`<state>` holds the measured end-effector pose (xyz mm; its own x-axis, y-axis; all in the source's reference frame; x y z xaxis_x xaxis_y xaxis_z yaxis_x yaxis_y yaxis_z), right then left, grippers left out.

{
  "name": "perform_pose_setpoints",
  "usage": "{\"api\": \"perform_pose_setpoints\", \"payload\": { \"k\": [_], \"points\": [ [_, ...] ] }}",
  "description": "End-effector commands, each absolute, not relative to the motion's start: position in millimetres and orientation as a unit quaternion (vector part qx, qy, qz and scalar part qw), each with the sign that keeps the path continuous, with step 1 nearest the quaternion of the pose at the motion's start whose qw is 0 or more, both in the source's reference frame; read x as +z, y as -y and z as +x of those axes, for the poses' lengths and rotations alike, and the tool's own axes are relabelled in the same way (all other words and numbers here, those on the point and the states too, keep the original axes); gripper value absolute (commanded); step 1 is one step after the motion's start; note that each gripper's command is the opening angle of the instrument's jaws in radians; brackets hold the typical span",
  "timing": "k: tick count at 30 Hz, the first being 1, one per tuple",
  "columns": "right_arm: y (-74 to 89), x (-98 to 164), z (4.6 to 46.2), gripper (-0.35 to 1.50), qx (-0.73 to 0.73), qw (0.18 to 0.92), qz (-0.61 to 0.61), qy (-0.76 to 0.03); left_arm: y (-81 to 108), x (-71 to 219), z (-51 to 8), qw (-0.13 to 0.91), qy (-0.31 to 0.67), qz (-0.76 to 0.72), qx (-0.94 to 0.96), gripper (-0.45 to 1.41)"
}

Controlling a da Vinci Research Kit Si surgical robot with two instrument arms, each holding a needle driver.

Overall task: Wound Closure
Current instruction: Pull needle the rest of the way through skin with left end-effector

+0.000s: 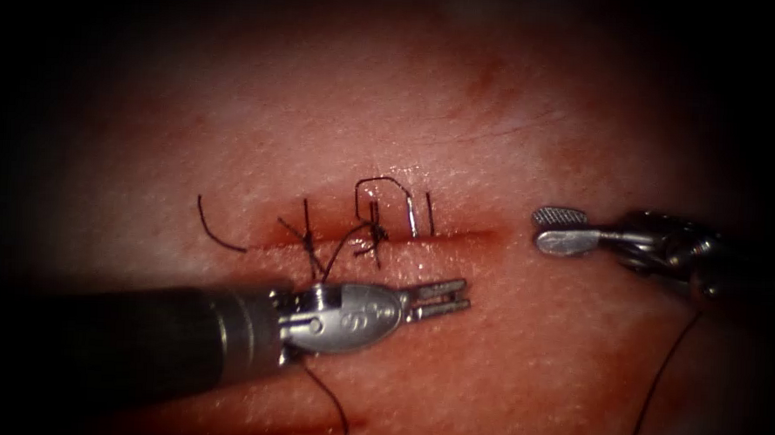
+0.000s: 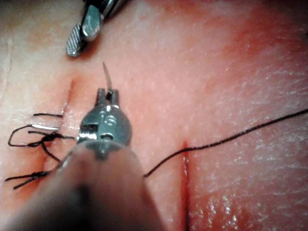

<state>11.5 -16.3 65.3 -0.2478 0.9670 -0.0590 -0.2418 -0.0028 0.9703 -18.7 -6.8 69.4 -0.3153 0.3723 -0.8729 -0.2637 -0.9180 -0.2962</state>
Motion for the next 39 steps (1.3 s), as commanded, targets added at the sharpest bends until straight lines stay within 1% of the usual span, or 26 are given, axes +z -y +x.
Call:
{"api": "perform_pose_setpoints", "payload": {
  "k": [1,2,3,4,5,7,10,15,16,21,26,30,31,32,33,35,39],
  "points": [
    [16.5,66,12.5,0.39,0.609,0.493,0.365,-0.503,6.7,70,-19.1,0.205,0.063,-0.557,0.802,-0.45],
    [16.6,66,12.7,0.41,0.609,0.493,0.364,-0.503,6.7,70,-19.1,0.215,0.072,-0.562,0.796,-0.45],
    [16.8,66,12.9,0.47,0.608,0.493,0.364,-0.504,6.7,70,-19.0,0.225,0.078,-0.568,0.788,-0.45],
    [17.0,66,13.2,0.62,0.607,0.493,0.365,-0.505,6.6,70,-18.9,0.248,0.089,-0.582,0.769,-0.45],
    [17.2,66,13.7,0.93,0.599,0.494,0.375,-0.507,6.4,69,-18.7,0.276,0.114,-0.595,0.746,-0.45],
    [17.5,66,14.2,1.01,0.594,0.494,0.379,-0.509,6.1,68,-18.7,0.314,0.153,-0.599,0.721,-0.45],
    [17.9,66,14.8,0.99,0.593,0.495,0.384,-0.506,5.5,67,-18.6,0.355,0.214,-0.612,0.673,-0.45],
    [18.6,67,15.6,0.98,0.591,0.509,0.389,-0.491,4.4,65,-18.2,0.385,0.285,-0.63,0.611,-0.45],
    [18.7,67,15.7,0.94,0.588,0.512,0.391,-0.488,4.2,65,-18.1,0.39,0.298,-0.634,0.597,-0.45],
    [19.2,67,15.9,0.94,0.585,0.522,0.393,-0.482,3.4,63,-17.8,0.395,0.335,-0.654,0.551,-0.45],
    [20.1,67,16.1,0.93,0.545,0.593,0.36,-0.471,3.0,61,-17.6,0.382,0.352,-0.664,0.537,-0.45],
    [21.2,67,16.3,0.93,0.512,0.62,0.333,-0.492,2.4,58,-17.1,0.319,0.29,-0.695,0.575,-0.45],
    [21.4,67,16.4,1.01,0.504,0.627,0.327,-0.496,2.3,58,-16.9,0.307,0.268,-0.7,0.587,-0.45],
    [21.6,67,16.5,1.18,0.5,0.631,0.324,-0.497,2.2,57,-16.7,0.288,0.239,-0.704,0.605,-0.45],
    [21.8,67,16.7,1.3,0.494,0.636,0.32,-0.499,2.1,57,-16.6,0.272,0.22,-0.703,0.619,-0.45],
    [22.0,67,17.2,1.38,0.48,0.648,0.306,-0.506,1.8,55,-16.3,0.234,0.173,-0.696,0.657,-0.45],
    [22.7,66,18.5,1.43,0.449,0.671,0.275,-0.521,1.2,52,-15.9,0.124,0.048,-0.643,0.754,-0.45]
  ]
}}
